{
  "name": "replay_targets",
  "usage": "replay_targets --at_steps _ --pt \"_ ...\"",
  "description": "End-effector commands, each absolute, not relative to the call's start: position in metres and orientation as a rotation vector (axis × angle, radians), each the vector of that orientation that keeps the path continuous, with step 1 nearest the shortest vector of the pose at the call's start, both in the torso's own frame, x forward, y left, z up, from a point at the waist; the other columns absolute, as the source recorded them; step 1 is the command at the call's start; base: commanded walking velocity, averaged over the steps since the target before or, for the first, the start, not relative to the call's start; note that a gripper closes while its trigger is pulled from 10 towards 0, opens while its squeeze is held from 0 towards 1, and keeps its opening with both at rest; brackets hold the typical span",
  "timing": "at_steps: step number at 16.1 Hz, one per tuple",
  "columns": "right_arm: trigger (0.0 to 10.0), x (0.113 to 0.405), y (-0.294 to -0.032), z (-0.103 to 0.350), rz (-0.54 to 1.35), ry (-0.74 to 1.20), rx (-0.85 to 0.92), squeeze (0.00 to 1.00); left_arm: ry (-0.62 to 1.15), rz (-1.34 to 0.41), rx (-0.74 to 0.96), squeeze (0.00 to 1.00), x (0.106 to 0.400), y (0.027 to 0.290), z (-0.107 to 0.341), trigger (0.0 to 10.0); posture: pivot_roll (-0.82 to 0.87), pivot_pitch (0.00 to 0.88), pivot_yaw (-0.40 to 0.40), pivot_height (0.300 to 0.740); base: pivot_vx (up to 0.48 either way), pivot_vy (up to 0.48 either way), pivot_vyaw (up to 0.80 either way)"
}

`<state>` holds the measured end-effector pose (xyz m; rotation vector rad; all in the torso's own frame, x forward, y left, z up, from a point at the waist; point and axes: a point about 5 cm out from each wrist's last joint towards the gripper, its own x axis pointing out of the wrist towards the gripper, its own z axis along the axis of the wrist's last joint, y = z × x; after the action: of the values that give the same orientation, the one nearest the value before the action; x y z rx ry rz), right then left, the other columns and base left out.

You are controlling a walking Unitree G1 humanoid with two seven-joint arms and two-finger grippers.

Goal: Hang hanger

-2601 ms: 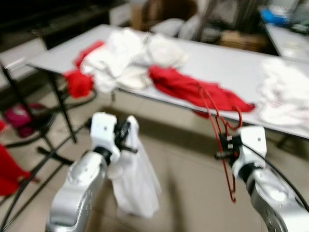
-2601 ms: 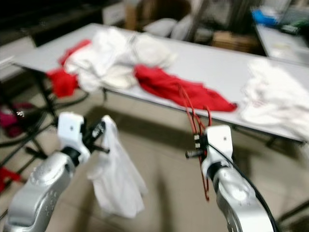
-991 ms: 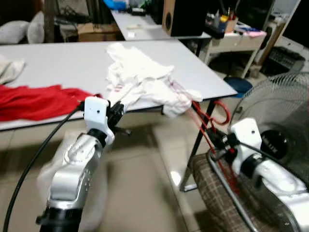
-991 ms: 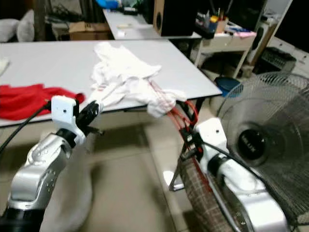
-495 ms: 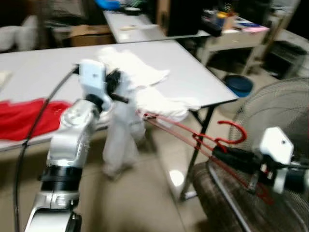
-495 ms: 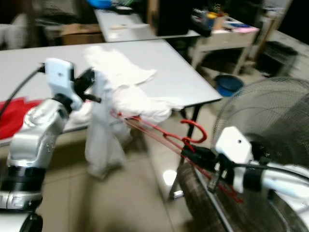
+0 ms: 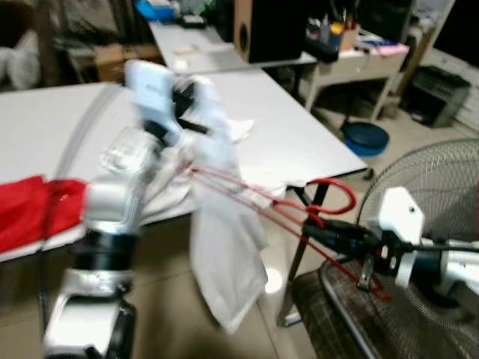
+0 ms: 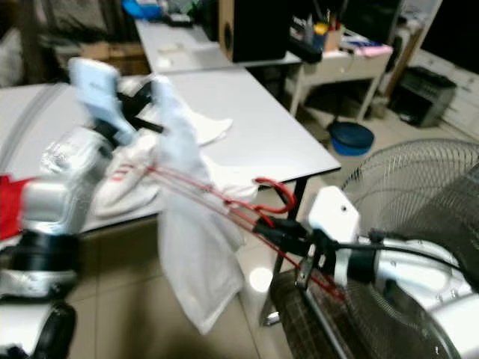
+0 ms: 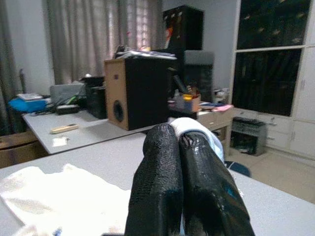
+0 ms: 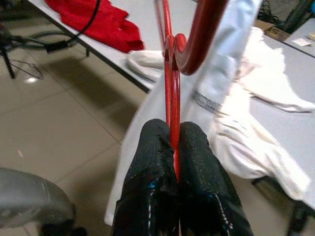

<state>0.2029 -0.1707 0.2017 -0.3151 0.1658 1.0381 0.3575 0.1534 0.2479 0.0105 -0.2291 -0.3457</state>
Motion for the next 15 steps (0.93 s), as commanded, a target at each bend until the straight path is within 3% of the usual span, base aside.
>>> replay_targets --at_steps 1,4,9,10,12,13,15 --pt "10.0 0.209 -0.175 0.201 1.061 0.189 -0.337 0.0 -0.325 -0.389 0.019 0.0 0.359 0.143 0.275 10.0 0.01 0.0 -0.004 0.74 0.442 0.0 0.0" --pt "10.0 0.225 -0.176 0.201 1.095 0.195 -0.406 0.0 -0.399 -0.423 0.013 0.0 0.357 0.151 0.307 10.0 0.02 0.0 -0.013 0.74 0.444 0.0 0.0" --pt "10.0 0.283 -0.17 0.221 1.122 0.132 -0.574 0.0 -0.593 -0.569 -0.052 0.0 0.338 0.161 0.382 10.0 0.04 0.0 -0.037 0.74 0.445 0.0 0.0" --pt "10.0 0.313 -0.164 0.234 1.045 0.066 -0.675 0.0 -0.641 -0.622 -0.062 0.0 0.33 0.163 0.4 10.0 0.05 0.0 -0.036 0.74 0.442 0.0 0.0" --pt "10.0 0.372 -0.159 0.305 0.626 -0.209 -0.935 0.0 -0.717 -0.643 -0.109 0.0 0.318 0.173 0.427 10.0 0.05 0.0 -0.041 0.74 0.442 0.0 0.0" --pt "10.0 0.377 -0.159 0.318 0.557 -0.269 -0.984 0.0 -0.728 -0.64 -0.114 0.0 0.316 0.176 0.43 10.0 0.05 0.0 -0.041 0.74 0.442 0.0 0.0" --pt "10.0 0.376 -0.154 0.387 0.416 -0.579 -0.816 0.0 -0.792 -0.61 -0.18 0.0 0.305 0.194 0.445 10.0 0.07 0.0 -0.053 0.74 0.435 0.0 0.0"
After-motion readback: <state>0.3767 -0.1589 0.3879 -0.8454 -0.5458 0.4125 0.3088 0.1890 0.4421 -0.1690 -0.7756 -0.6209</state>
